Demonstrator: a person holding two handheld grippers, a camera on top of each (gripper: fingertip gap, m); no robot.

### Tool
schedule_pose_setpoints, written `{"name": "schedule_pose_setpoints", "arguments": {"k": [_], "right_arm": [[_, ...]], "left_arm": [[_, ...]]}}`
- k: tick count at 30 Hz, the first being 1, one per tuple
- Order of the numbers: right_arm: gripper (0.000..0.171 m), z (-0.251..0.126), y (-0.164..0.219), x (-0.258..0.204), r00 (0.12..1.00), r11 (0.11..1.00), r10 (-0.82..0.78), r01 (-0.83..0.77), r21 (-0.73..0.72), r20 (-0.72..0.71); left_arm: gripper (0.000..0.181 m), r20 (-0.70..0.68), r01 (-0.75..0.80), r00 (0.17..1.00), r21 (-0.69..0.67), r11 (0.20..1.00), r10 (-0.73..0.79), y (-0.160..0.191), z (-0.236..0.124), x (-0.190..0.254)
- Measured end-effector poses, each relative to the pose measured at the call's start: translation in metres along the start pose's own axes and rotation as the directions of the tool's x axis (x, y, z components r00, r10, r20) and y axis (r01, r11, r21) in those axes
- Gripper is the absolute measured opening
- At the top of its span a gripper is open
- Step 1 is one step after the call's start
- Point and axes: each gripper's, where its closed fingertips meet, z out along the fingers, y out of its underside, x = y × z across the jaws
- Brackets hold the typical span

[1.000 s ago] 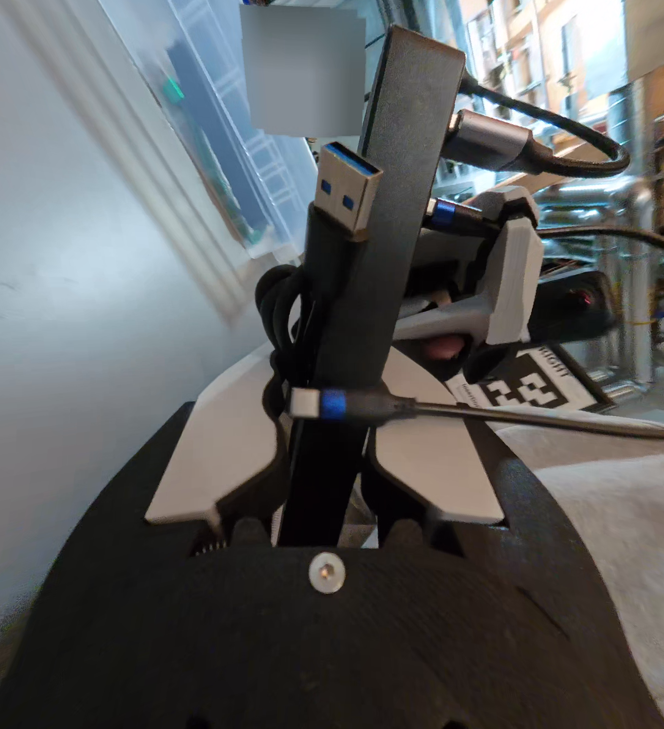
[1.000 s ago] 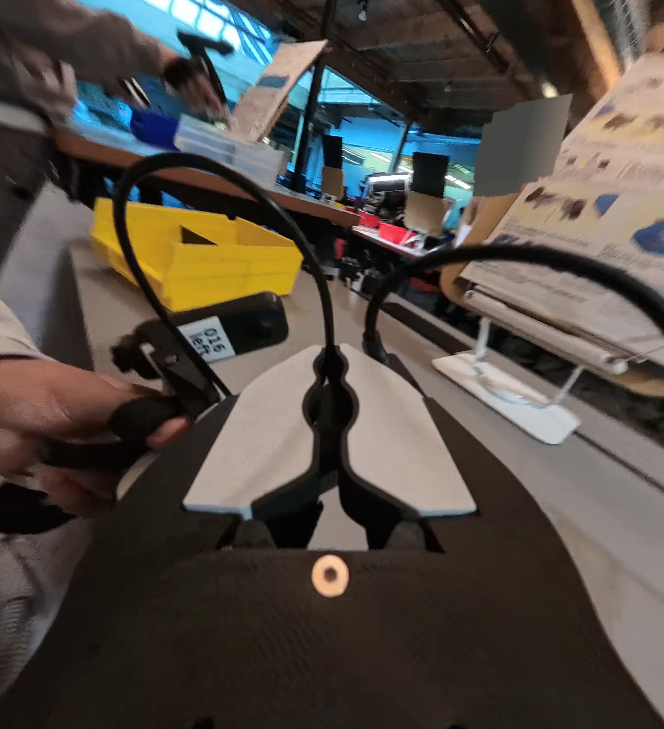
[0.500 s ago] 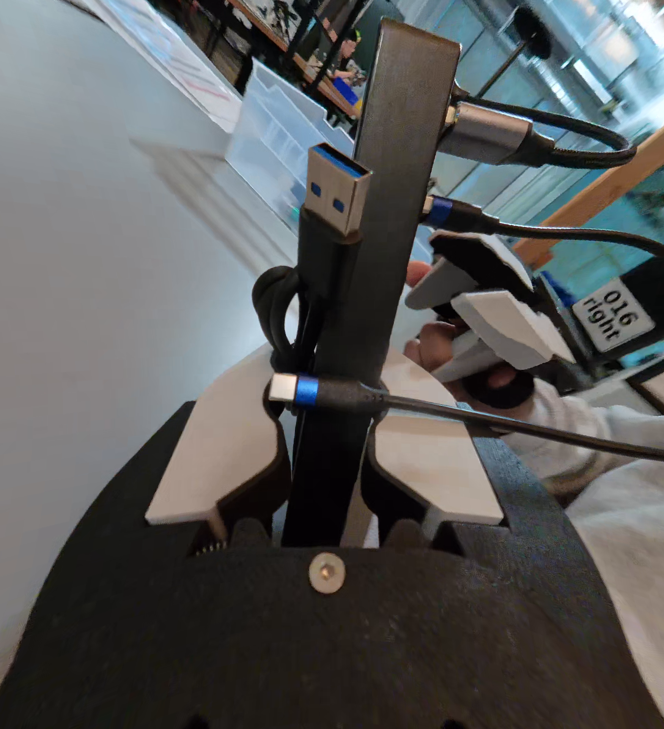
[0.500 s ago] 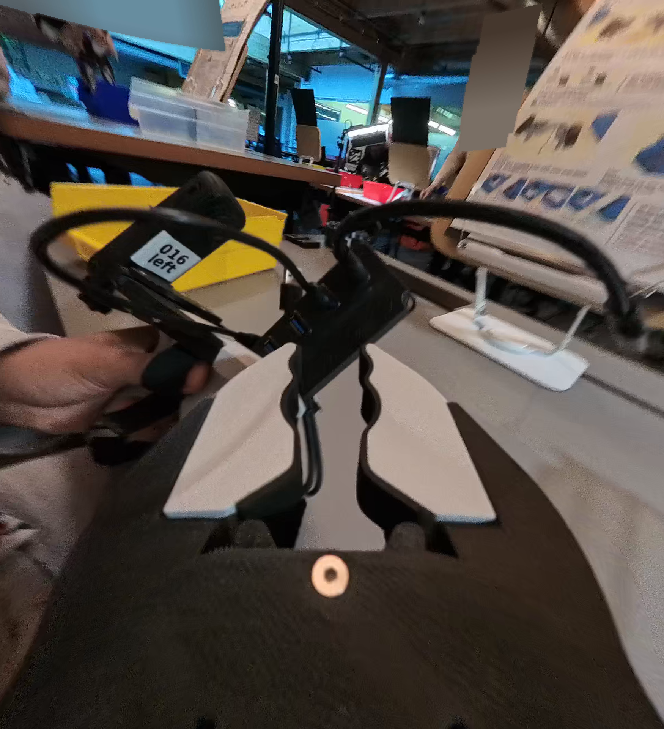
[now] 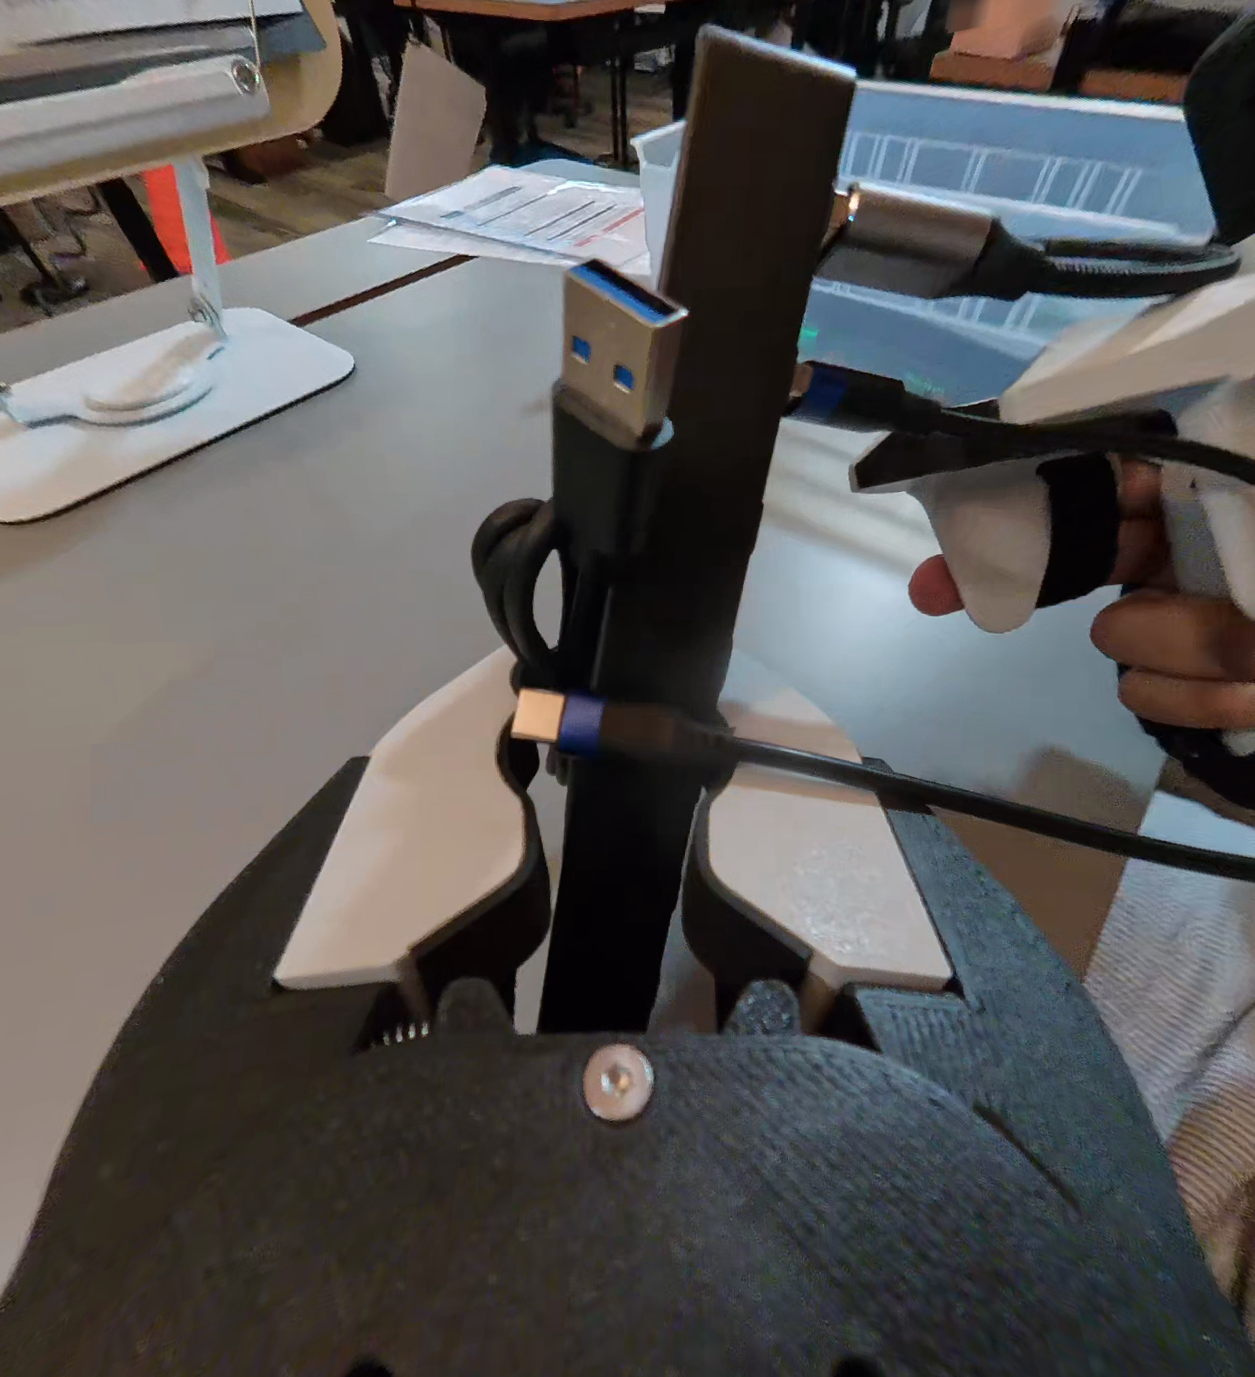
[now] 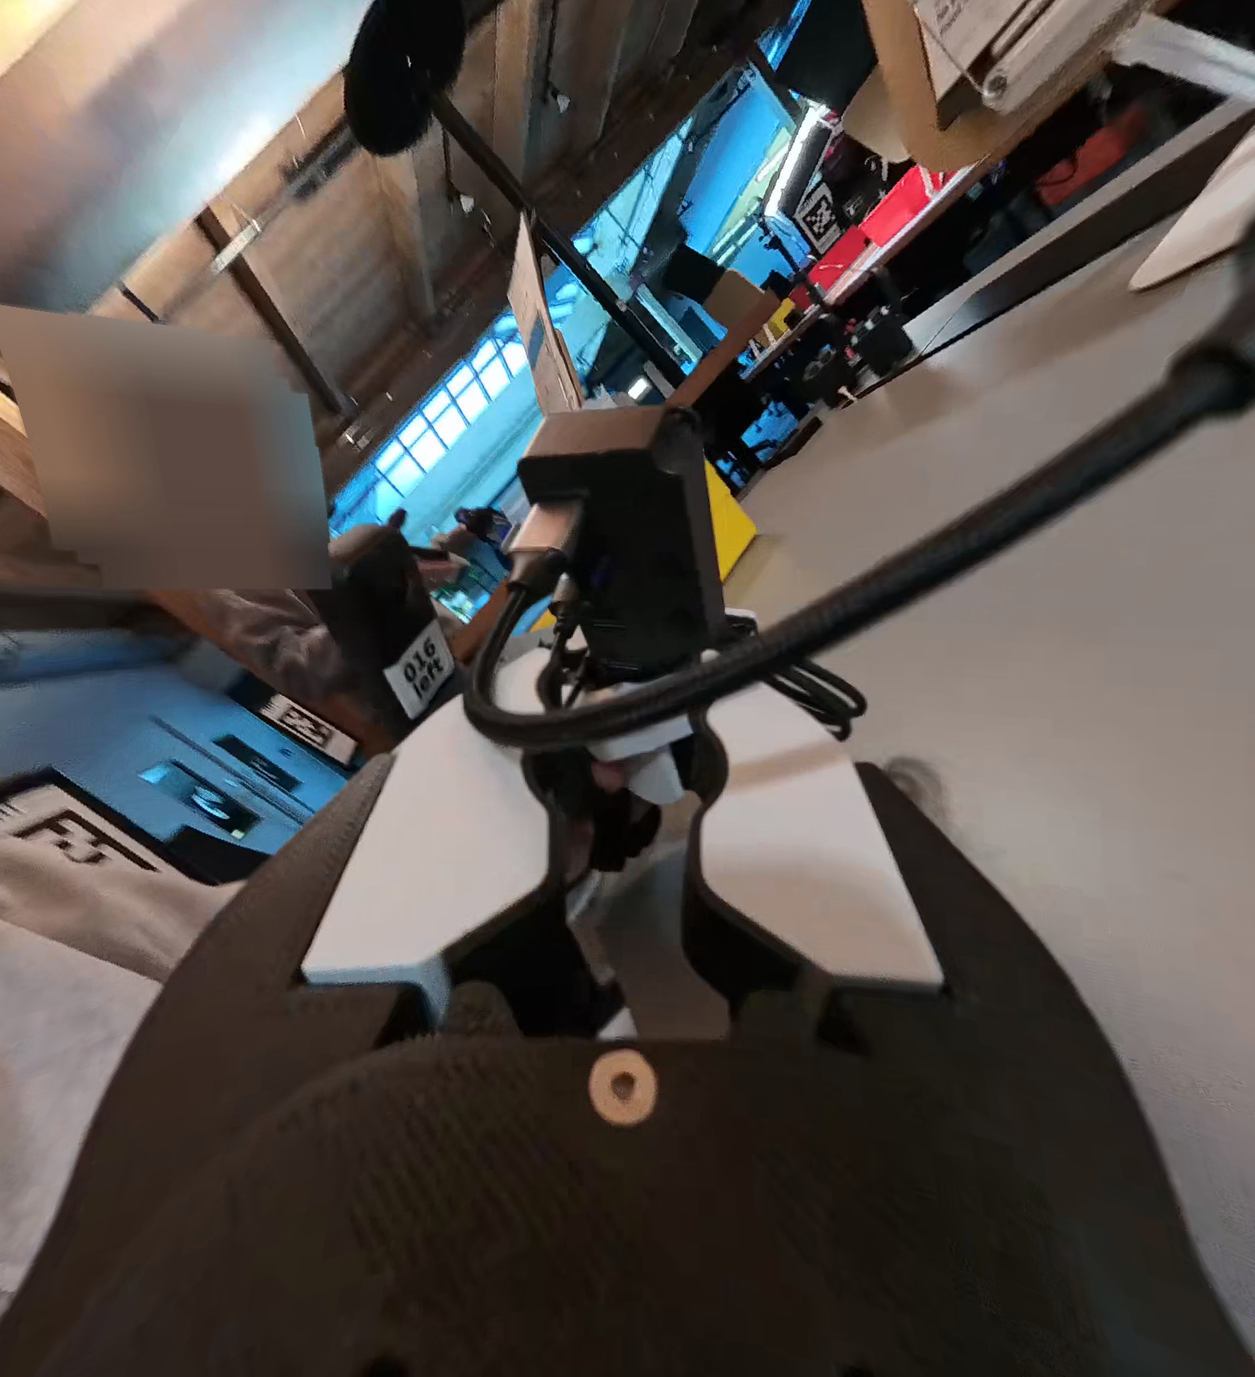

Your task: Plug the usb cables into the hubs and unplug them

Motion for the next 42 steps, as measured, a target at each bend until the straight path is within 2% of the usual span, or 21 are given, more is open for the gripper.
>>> {"name": "schedule_pose_setpoints", "arguments": {"k": [4, 9, 11, 17, 22, 27, 31, 33, 38, 42], "right_arm": [[0.036, 0.000, 0.001, 0.002, 0.996, 0.997, 0.079, -0.080, 0.016, 0.031], [0.043, 0.001, 0.000, -0.011, 0.992, 0.997, 0.074, -0.076, 0.017, 0.107], [0.045, 0.002, 0.002, -0.011, 0.995, 0.999, 0.047, -0.048, 0.007, 0.091], [0.047, -0.001, -0.001, 0.003, 1.000, 0.999, 0.007, -0.006, 0.044, -0.018], [0.043, -0.002, 0.006, 0.010, 0.997, 1.000, 0.000, 0.001, 0.011, -0.081], [0.043, 0.000, 0.011, 0.009, 0.996, 1.000, 0.009, -0.010, -0.007, -0.083], [0.032, 0.001, 0.014, 0.006, 0.997, 1.000, 0.007, -0.008, -0.008, -0.076], [0.010, 0.000, 0.014, -0.002, 0.999, 1.000, 0.027, -0.027, -0.006, -0.026], [0.005, 0.002, 0.016, -0.001, 0.998, 0.999, 0.016, -0.019, -0.035, -0.062], [0.004, 0.004, 0.018, -0.001, 0.995, 0.997, 0.067, -0.069, -0.019, -0.078]], "left_arm": [[0.041, 0.036, -0.069, 0.997, -0.024, 0.997, 0.070, 0.001, 0.001, -0.001], [0.041, -0.010, 0.009, 1.000, -0.017, 1.000, -0.009, 0.001, 0.002, -0.003], [0.041, -0.006, 0.007, 1.000, -0.015, 1.000, -0.007, 0.001, 0.002, -0.004], [0.041, 0.028, -0.151, 0.988, -0.059, 0.987, 0.153, 0.006, 0.008, 0.011], [0.041, 0.046, -0.182, 0.981, -0.086, 0.980, 0.186, 0.008, 0.009, 0.010], [0.041, 0.036, -0.159, 0.986, -0.102, 0.982, 0.163, 0.008, 0.010, 0.009], [0.041, 0.035, -0.148, 0.988, -0.113, 0.982, 0.153, 0.009, 0.010, 0.009], [0.041, 0.034, -0.154, 0.987, -0.124, 0.980, 0.159, 0.009, 0.011, 0.009], [0.041, 0.010, -0.114, 0.993, -0.138, 0.984, 0.117, 0.010, 0.012, 0.007], [0.040, -0.006, -0.098, 0.995, -0.146, 0.984, 0.098, 0.011, 0.013, 0.005]]}}
